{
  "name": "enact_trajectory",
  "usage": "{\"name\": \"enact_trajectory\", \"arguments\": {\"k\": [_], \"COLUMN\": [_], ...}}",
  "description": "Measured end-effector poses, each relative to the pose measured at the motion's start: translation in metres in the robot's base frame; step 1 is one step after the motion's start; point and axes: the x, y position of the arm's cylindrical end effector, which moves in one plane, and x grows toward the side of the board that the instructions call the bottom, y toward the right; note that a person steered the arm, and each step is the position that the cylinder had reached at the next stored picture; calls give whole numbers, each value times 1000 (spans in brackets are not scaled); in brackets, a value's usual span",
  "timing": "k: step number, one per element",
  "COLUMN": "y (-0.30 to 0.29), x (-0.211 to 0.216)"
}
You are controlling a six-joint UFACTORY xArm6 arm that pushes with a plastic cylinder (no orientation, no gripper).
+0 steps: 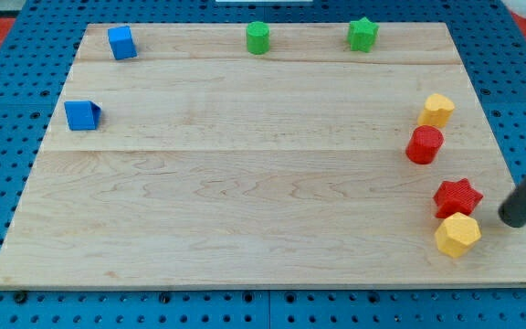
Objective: Touch the right of the red star
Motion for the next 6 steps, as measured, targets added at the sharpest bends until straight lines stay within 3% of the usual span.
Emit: {"name": "enact_trajectory", "arguments": {"k": [1, 2, 4, 6], "y": [-11, 24, 35, -4], "x": [-15, -38, -99, -145]}}
